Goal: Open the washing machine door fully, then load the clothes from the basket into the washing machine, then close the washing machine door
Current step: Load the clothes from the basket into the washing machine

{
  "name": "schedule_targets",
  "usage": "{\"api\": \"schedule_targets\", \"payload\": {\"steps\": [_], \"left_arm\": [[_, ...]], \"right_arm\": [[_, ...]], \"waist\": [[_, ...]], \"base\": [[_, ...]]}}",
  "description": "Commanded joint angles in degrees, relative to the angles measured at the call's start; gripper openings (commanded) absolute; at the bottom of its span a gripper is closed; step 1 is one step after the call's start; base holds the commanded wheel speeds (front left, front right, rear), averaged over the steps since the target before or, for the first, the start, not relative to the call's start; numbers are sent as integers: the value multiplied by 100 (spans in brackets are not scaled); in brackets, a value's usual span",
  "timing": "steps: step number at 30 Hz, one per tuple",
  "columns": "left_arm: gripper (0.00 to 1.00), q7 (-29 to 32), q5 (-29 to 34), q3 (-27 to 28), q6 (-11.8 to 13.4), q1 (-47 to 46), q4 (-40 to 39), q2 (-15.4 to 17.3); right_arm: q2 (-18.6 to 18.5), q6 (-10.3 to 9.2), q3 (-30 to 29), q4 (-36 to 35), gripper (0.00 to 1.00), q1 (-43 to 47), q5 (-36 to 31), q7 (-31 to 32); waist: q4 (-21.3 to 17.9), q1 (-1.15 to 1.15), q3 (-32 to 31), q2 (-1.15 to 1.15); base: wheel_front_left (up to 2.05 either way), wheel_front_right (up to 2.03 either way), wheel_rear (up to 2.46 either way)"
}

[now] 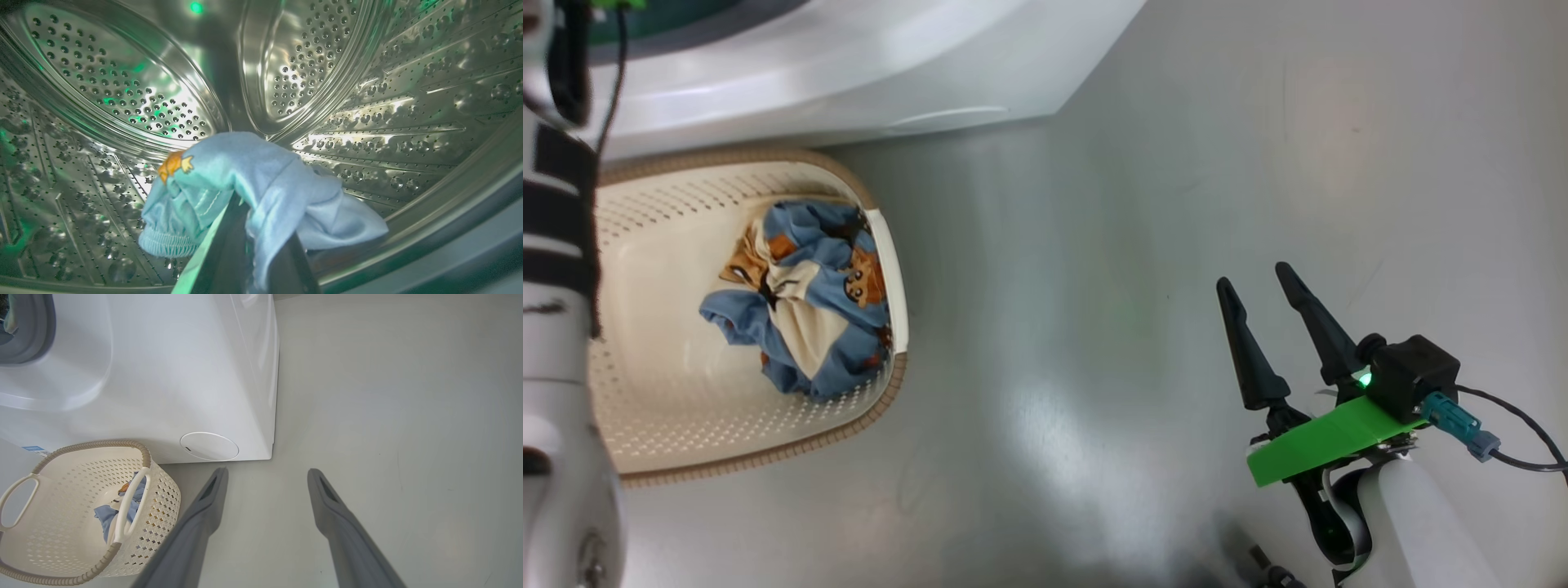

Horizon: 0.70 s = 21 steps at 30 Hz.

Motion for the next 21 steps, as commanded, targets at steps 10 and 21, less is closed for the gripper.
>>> {"api": "schedule_targets", "payload": {"steps": [10,21], "left_arm": [[0,-416,361,-217,114,-783,-23,587],[0,-451,303,-253,89,-773,-371,654]], "right_arm": [[27,9,252,-170,100,-6,151,-68],[27,9,376,-164,100,-65,204,-68]], "waist": [[-126,0,590,0],[-202,0,693,0]], "base": [[0,0,0],[0,0,0]]}}
